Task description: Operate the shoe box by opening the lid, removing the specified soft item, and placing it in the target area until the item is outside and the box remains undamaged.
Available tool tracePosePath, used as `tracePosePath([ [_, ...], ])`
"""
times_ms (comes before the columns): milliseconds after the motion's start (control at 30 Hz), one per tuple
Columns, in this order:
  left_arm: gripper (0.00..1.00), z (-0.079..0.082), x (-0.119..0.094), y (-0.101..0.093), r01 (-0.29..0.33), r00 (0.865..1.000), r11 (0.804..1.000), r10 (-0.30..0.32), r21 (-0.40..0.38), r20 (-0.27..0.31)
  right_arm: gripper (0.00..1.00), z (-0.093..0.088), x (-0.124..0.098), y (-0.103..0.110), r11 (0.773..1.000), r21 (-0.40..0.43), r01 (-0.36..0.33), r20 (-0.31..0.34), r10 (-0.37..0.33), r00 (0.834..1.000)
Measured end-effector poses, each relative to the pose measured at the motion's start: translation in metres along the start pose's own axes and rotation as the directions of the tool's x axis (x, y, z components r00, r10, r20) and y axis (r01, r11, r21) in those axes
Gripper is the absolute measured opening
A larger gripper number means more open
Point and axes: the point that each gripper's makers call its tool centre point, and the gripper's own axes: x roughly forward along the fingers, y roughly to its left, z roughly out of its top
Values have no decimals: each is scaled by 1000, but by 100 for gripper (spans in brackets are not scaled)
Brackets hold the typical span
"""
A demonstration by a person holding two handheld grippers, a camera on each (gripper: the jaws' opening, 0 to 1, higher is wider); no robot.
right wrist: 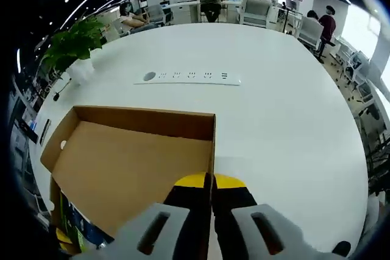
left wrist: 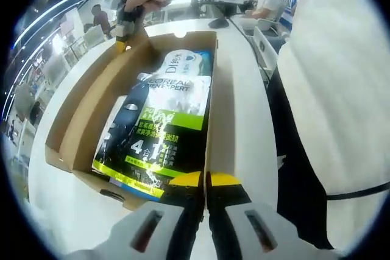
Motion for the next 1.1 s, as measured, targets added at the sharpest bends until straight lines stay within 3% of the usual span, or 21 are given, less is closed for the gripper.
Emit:
tracePosePath([
  [233,2,0,0,-1,-5,1000,1000,5,2,1,1,-9,-6,7,999,-8,-33,-25,33,999],
  [400,2,0,0,-2,3,1000,1000,-3,6,-1,6,-9,-18,11,998,28,-60,1,60,998],
  [567,2,0,0,-2,6,1000,1000,-6,8,0,14,-3,-33,9,998,8,-67,61,66,996],
  [800,1,0,-1,-3,5,1000,1000,-5,19,7,18,-4,-54,18,989,38,-141,131,135,982],
  [933,2,0,-1,-3,1,1000,1000,-1,18,5,18,1,-67,20,987,26,-156,222,147,964],
  [1033,2,0,-1,-3,1,1000,1000,-1,17,4,19,3,-77,30,979,-11,-203,252,200,947],
  [1100,2,0,-1,-3,3,1000,1000,-3,24,7,20,3,-83,29,980,-32,-194,263,196,945],
])
